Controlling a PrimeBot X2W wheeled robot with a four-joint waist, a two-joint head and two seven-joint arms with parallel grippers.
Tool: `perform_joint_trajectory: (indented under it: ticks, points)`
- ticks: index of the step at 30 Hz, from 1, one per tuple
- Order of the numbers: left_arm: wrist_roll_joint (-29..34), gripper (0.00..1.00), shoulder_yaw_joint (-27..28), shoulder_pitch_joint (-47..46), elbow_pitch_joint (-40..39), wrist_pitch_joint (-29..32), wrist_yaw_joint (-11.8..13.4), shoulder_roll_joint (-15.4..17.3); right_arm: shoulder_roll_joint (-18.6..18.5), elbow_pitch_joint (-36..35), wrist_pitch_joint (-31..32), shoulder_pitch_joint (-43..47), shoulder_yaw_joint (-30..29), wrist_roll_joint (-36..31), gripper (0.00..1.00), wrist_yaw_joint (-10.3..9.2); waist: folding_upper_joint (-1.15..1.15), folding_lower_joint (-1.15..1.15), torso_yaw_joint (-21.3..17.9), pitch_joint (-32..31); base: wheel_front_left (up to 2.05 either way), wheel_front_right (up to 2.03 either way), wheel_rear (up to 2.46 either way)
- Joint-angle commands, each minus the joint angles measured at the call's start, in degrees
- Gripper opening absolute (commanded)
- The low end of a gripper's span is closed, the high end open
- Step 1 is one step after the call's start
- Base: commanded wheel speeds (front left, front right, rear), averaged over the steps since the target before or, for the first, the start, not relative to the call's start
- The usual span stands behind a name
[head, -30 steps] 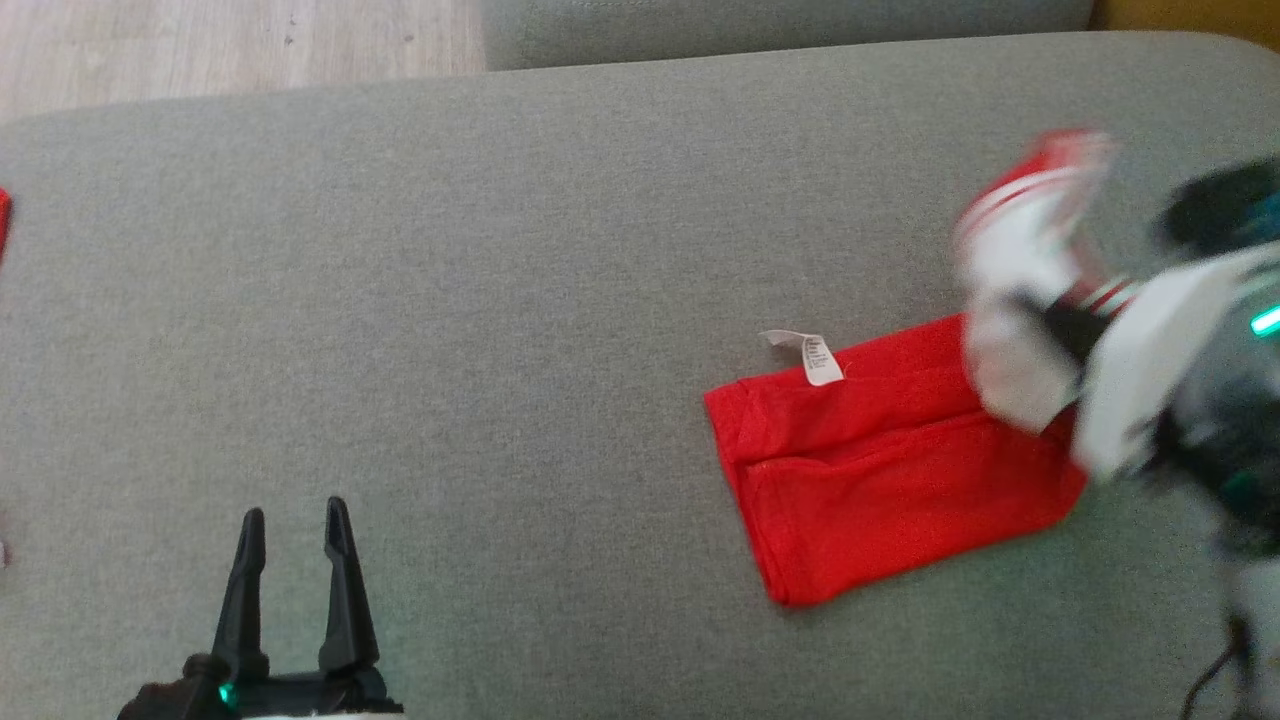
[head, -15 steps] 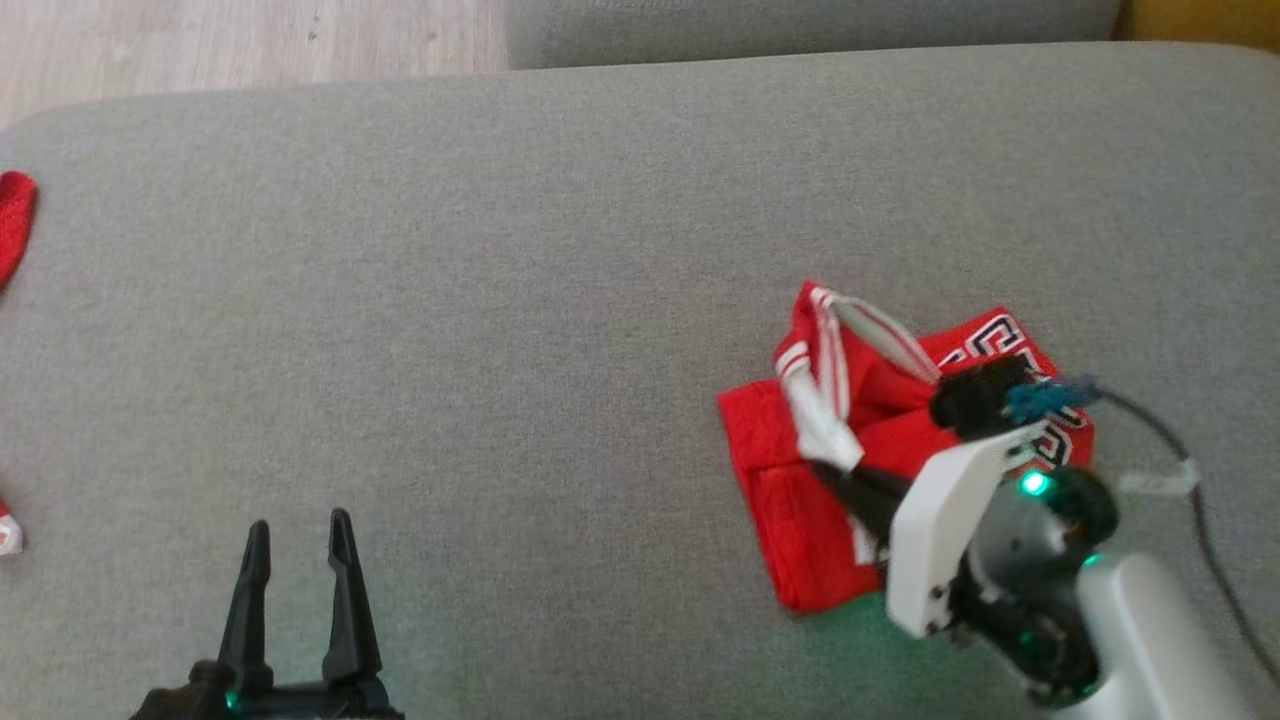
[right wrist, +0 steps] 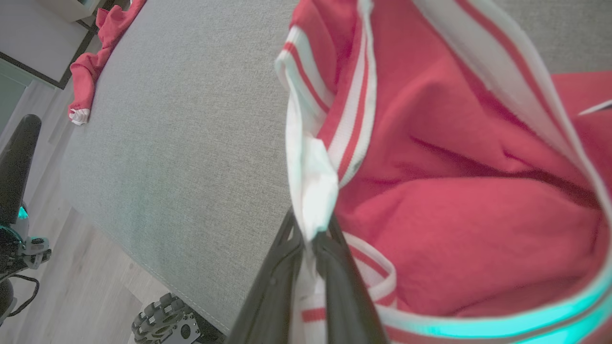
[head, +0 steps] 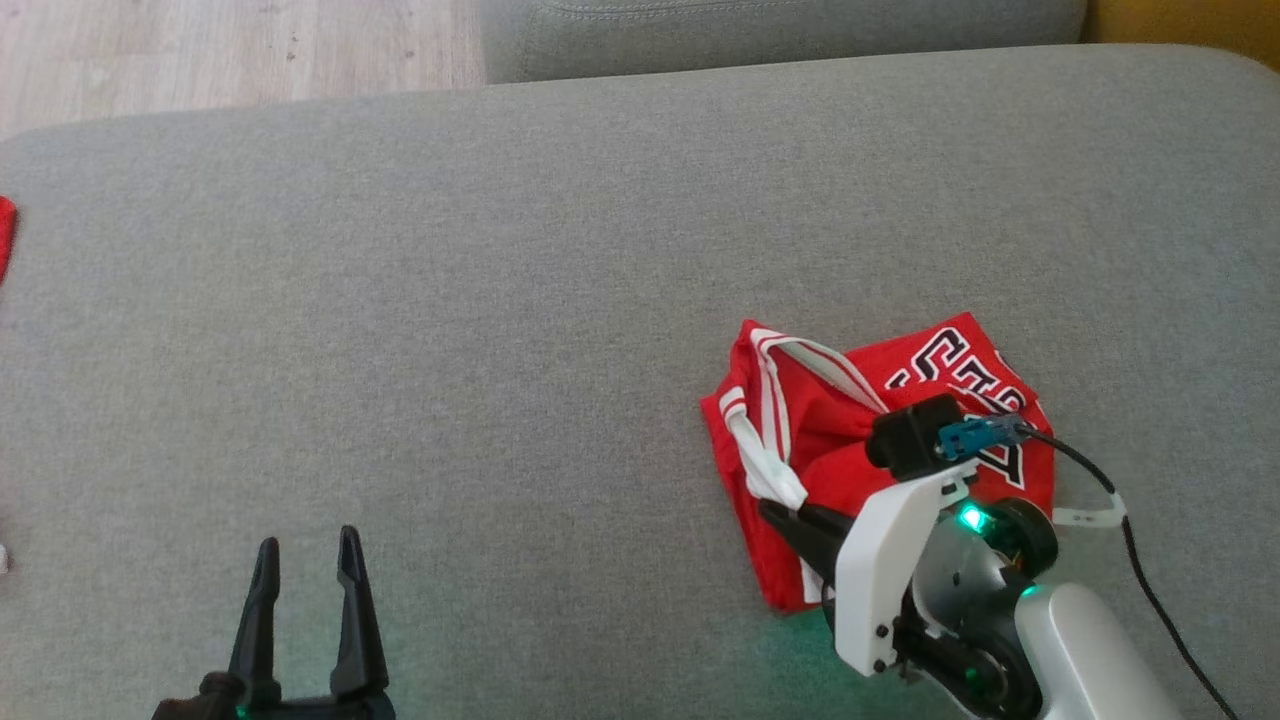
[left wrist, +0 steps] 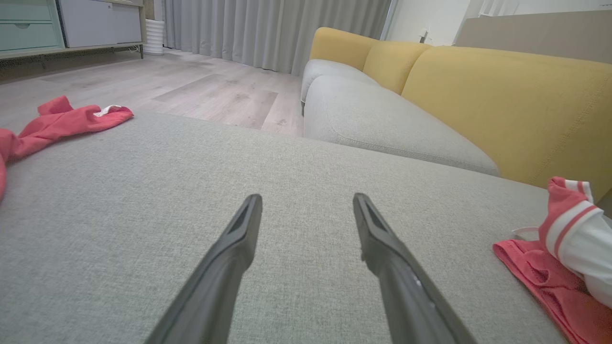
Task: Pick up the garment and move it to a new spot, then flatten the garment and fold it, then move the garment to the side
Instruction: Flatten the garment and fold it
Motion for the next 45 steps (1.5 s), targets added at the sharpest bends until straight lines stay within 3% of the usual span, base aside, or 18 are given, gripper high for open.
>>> perform_joint_trajectory:
  ticks: [1,6,7,8,9,10,17,23,30,37,45]
  points:
    - [-0.2,1.00,1.3,-0.7,-1.5,-0.4,0.2,-0.2,0.9,-2.2,0.0,-2.0,1.4,-0.1,0.00,0.39,0.00,0.00,0.0,0.0,0.00,0.00,0.00]
    - [-0.3,1.00,1.3,-0.6,-1.4,-0.4,0.2,-0.2,1.0,-2.2,0.5,-2.6,2.9,-0.7,0.00,0.39,0.00,0.00,0.1,-0.1,0.00,0.00,0.00]
    - [-0.4,1.00,1.3,-0.6,-1.4,-0.4,0.2,-0.2,1.0,-2.2,0.5,-2.9,3.5,-1.0,0.06,0.39,0.00,0.00,0.2,0.0,0.00,0.00,0.00]
    - [-0.4,1.00,1.2,-0.6,-1.3,-0.4,0.2,-0.2,1.0,-2.1,0.5,-3.1,4.2,-1.1,0.36,0.39,0.00,0.00,0.3,0.0,0.00,0.00,0.00]
    - [-0.5,1.00,1.1,-0.7,-1.4,-0.4,0.3,-0.2,1.0,-2.3,0.2,-3.4,5.2,-0.9,0.89,0.39,0.00,0.00,0.4,0.0,0.00,0.00,0.00]
    - [-0.5,1.00,1.0,-0.7,-1.4,-0.4,0.3,-0.2,1.0,-2.4,-0.1,-3.5,6.0,-0.2,1.00,0.39,0.00,0.00,0.5,0.0,0.00,0.00,0.00]
    - [-1.1,1.00,0.9,-0.5,-1.5,-0.4,0.8,-0.2,1.2,-7.1,-8.4,-3.5,3.7,4.1,1.00,0.39,0.00,0.00,1.3,-0.5,0.00,0.00,0.00]
    - [-1.5,1.00,1.2,0.5,-1.5,-0.4,1.1,-0.2,-3.6,-10.9,-18.1,-0.8,-1.6,-4.0,1.00,0.39,0.00,0.00,1.5,-2.0,0.00,0.00,0.00]
    - [-1.8,1.00,1.7,0.9,-1.6,-0.4,1.3,-0.2,-8.2,-8.8,-33.6,5.2,-9.2,-15.6,1.00,0.39,0.00,0.00,1.1,-3.8,0.00,0.00,0.00]
    - [-2.1,1.00,1.6,1.3,-1.7,-0.4,1.4,-0.2,-3.3,-2.2,-48.1,12.0,-14.9,-22.7,1.00,0.39,0.00,0.00,1.2,-5.2,0.00,0.00,0.00]
    - [-1.7,1.00,1.7,1.3,-1.9,-0.4,1.2,-0.2,-0.8,1.9,-51.7,12.9,-12.4,-23.7,1.00,0.39,0.00,0.00,1.0,-4.9,0.00,0.00,0.00]
